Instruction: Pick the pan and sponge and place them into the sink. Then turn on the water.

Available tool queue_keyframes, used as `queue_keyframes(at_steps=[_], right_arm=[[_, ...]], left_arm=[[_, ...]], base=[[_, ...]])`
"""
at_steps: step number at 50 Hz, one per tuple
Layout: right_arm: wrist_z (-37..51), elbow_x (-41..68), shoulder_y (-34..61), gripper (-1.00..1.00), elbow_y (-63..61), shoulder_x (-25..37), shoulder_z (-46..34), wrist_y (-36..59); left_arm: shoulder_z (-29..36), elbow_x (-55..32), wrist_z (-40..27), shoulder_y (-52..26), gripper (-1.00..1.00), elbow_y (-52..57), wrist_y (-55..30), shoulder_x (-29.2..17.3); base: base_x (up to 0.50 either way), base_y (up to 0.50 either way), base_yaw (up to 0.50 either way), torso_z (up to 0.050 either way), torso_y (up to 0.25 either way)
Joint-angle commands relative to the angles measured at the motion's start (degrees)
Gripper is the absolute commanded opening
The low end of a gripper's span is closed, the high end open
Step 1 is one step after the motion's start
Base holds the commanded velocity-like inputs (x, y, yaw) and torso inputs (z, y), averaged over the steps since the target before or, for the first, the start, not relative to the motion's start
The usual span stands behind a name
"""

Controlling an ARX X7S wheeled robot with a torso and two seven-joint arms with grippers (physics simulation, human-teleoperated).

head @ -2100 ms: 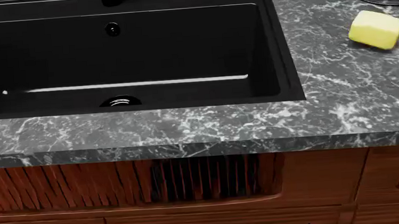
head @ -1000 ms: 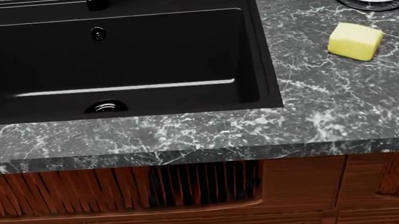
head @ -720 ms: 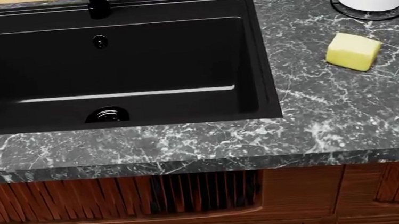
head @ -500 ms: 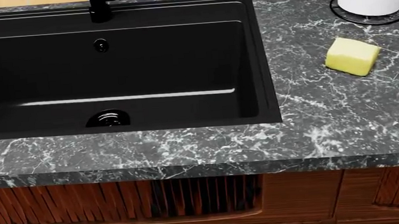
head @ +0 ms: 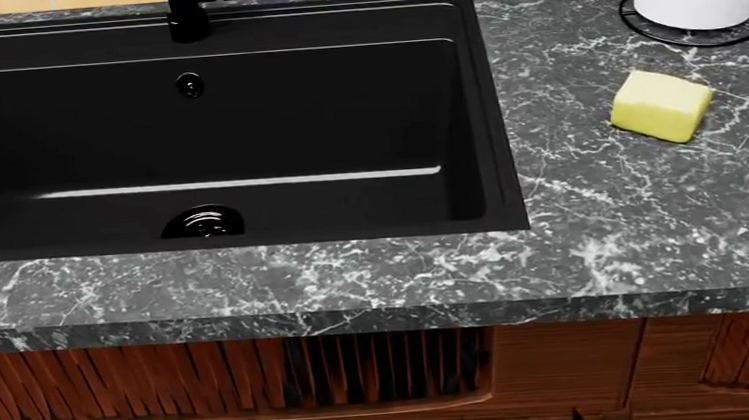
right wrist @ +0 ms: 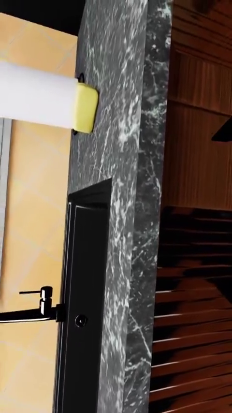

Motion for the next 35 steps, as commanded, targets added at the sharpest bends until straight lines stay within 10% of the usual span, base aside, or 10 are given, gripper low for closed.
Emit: queue_keyframes(at_steps=[1,35], right_arm=[[0.1,1.3,1.0,1.0,-9.8,0.1,2.3,7.8],[2.6,22.5,30.2,1.0,-41.8,11.9,18.3,66.9]], left_arm=[[0.4,-2.1,-0.1,-3.3,1.0,11.4,-15.5,0.7],[-9.4,-15.0,-7.5,-30.7,1.0,40.4,-72.9,-3.8]], base=[[0.0,0.0,0.0,0.0,0.0],[0.0,0.0,0.0,0.0,0.0]])
